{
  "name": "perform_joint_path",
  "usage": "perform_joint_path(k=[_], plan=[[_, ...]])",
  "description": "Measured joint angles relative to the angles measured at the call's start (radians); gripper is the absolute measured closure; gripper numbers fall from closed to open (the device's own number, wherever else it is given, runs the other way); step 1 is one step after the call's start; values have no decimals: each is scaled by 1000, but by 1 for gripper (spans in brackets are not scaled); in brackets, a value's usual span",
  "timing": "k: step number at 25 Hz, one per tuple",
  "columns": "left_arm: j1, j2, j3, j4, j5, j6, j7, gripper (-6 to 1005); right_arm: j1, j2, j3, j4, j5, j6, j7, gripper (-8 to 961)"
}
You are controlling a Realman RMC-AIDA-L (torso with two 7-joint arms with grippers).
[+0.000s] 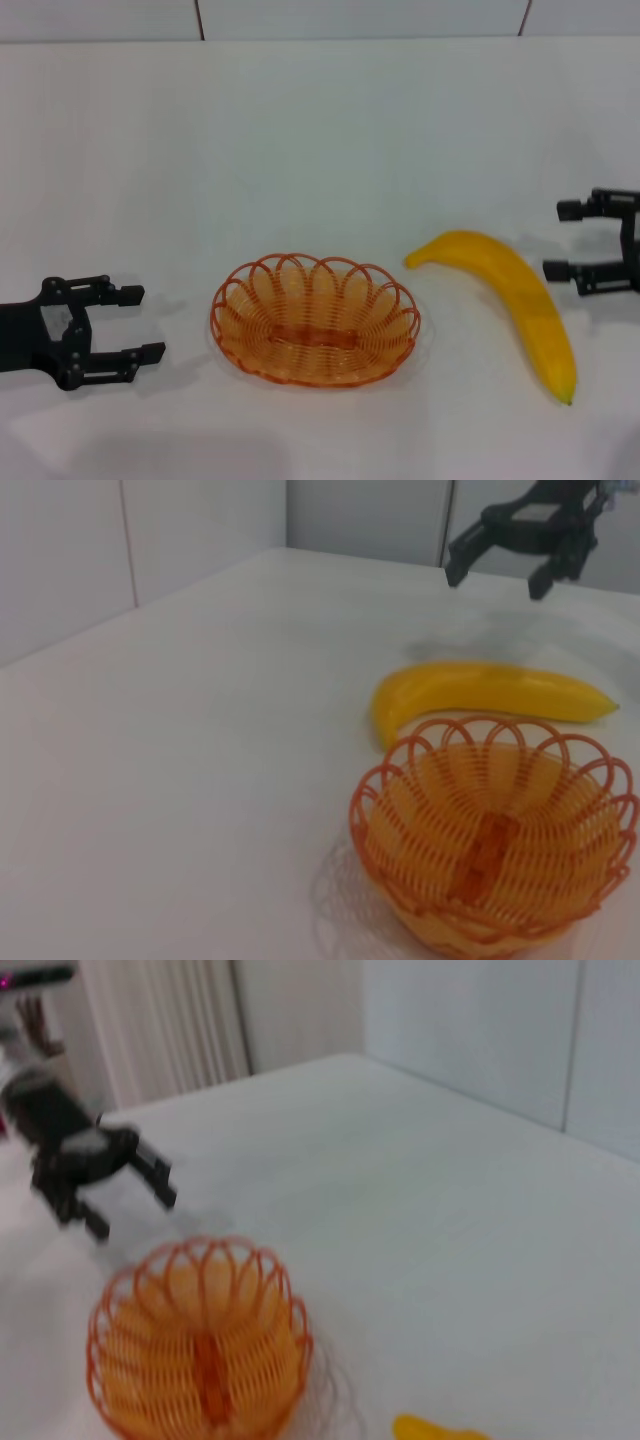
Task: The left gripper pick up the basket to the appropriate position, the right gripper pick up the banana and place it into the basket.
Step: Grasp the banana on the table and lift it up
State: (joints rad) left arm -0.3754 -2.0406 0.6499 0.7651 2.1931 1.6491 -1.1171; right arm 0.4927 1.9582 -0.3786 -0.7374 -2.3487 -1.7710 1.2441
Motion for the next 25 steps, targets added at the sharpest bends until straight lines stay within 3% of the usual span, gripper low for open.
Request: perform_joint_path(k=[4, 8, 18, 25], plan=[[-6, 0, -10, 0, 0, 0, 0, 240, 33, 20, -42, -96, -28, -26, 230, 70], [-21, 0, -10, -9, 0, 0, 4, 240, 50, 28, -121, -103, -49, -8, 347, 70], [-28, 1, -10, -15, -23, 0, 6, 240, 42, 54, -172, -92, -52, 136, 354, 73], [-25, 1, -12, -15, -26, -2, 7, 240, 38, 62, -239, -24, -52, 187, 228, 74]])
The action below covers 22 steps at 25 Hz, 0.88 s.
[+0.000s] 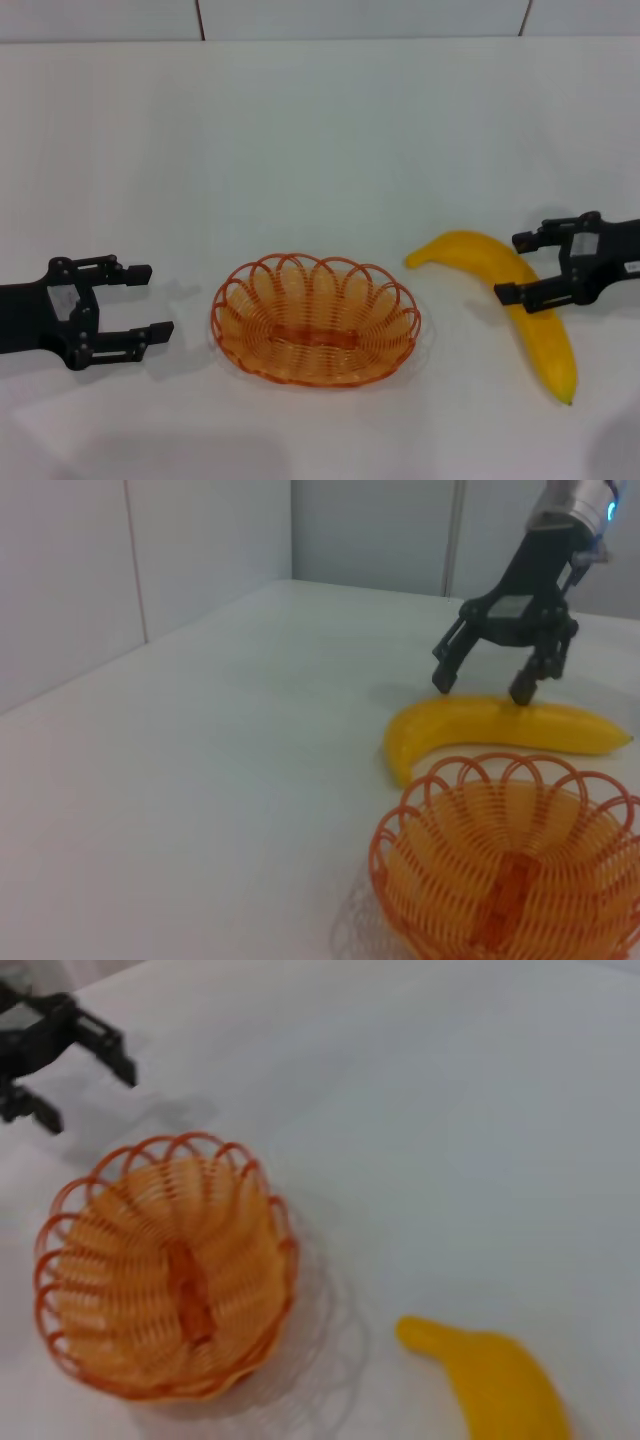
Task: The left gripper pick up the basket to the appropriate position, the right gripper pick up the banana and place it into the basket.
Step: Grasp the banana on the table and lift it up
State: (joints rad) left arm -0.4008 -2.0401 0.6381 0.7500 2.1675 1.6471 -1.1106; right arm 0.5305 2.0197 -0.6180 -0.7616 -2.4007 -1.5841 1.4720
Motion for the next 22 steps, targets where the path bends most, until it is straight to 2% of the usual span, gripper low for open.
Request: perform_joint_path(k=[5, 14, 22], plan=[[2, 0, -1, 0, 0, -1, 0, 240, 0, 0, 0, 15, 4, 12, -19, 73], [4, 0, -2, 0, 0, -3, -4, 239, -9, 1, 0, 26, 0, 115, -19, 73], [7, 0, -1, 0, 0, -3, -6, 239, -12, -3, 6, 26, -2, 130, -16, 74]])
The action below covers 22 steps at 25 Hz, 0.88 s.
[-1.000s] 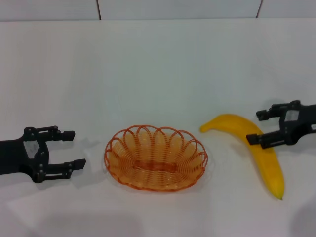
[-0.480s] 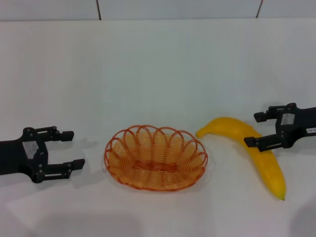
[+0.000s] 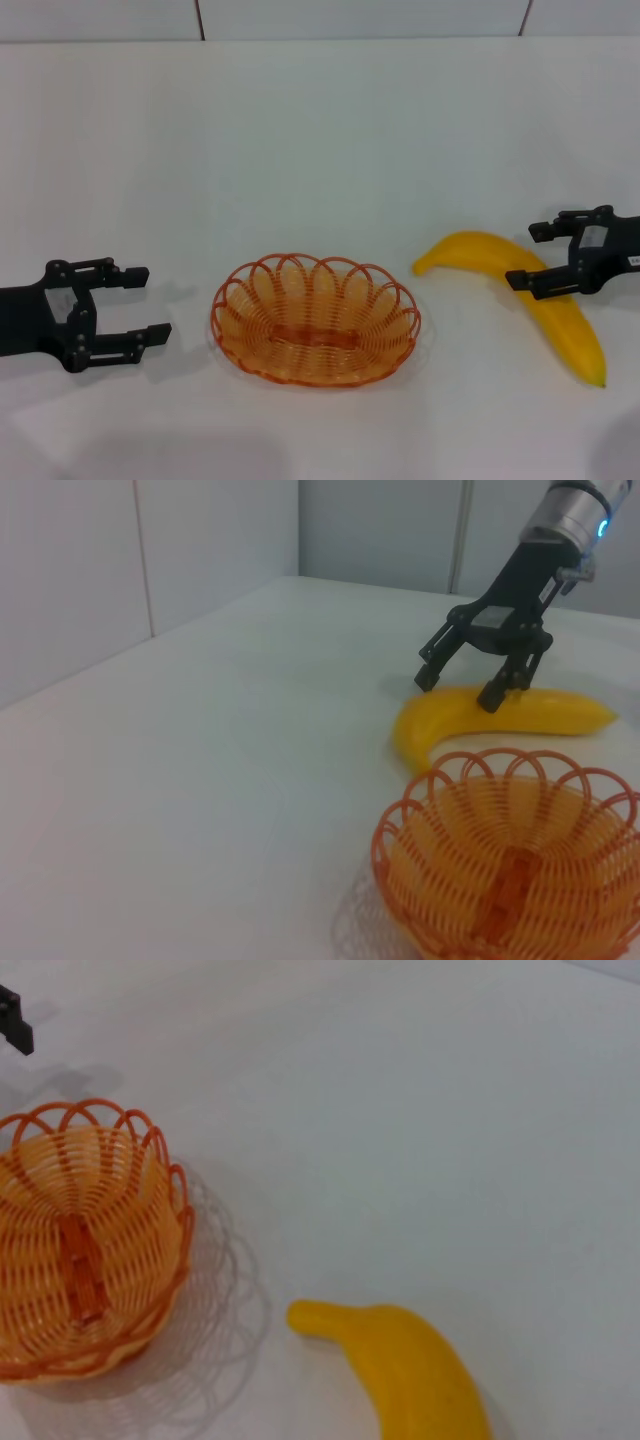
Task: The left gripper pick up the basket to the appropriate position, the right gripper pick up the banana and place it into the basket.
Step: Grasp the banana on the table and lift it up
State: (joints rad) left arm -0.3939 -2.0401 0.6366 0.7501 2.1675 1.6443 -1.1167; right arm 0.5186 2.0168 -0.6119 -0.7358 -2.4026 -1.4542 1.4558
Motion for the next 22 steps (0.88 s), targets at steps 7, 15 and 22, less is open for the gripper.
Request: perform_joint_path(k=[7, 15, 22], plan=[[3, 0, 0, 0, 0, 1, 0, 239, 0, -5, 3, -6, 0, 37, 23, 74], [5, 0, 0, 0, 0, 2, -1, 239, 0, -7, 3, -7, 1, 51, 32, 73], [6, 0, 0, 0, 0, 2, -1, 239, -3, -7, -5, -4, -5, 36, 27, 105]])
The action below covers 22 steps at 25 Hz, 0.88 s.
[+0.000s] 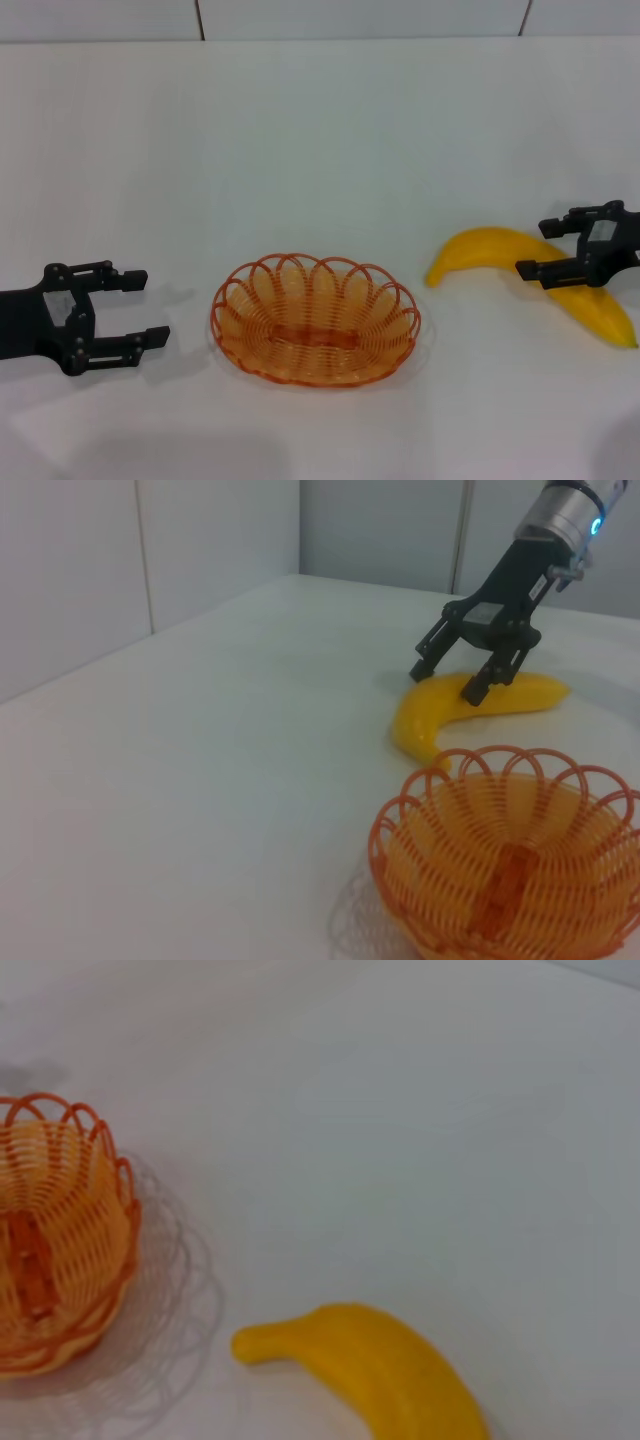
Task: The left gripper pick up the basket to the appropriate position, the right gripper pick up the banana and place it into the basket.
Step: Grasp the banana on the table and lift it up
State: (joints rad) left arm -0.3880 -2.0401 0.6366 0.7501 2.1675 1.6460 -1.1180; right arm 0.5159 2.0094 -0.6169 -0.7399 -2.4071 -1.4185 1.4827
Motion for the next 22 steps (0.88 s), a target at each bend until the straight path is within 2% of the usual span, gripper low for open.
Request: perform_joint_path(k=[2, 10, 16, 22], plan=[[0, 0, 0, 0, 0, 0, 0, 239, 0, -2, 1, 0, -1, -15, 2, 125], [0, 0, 0, 0, 0, 0, 0, 239, -1, -7, 6, 1, -1, -36, 11, 345], [1, 0, -2, 0, 0, 0, -1, 240, -1, -9, 6, 3, -1, -37, 12, 464], [3, 0, -12, 0, 0, 0, -2, 240, -1, -9, 8, -2, 4, -49, 13, 465]])
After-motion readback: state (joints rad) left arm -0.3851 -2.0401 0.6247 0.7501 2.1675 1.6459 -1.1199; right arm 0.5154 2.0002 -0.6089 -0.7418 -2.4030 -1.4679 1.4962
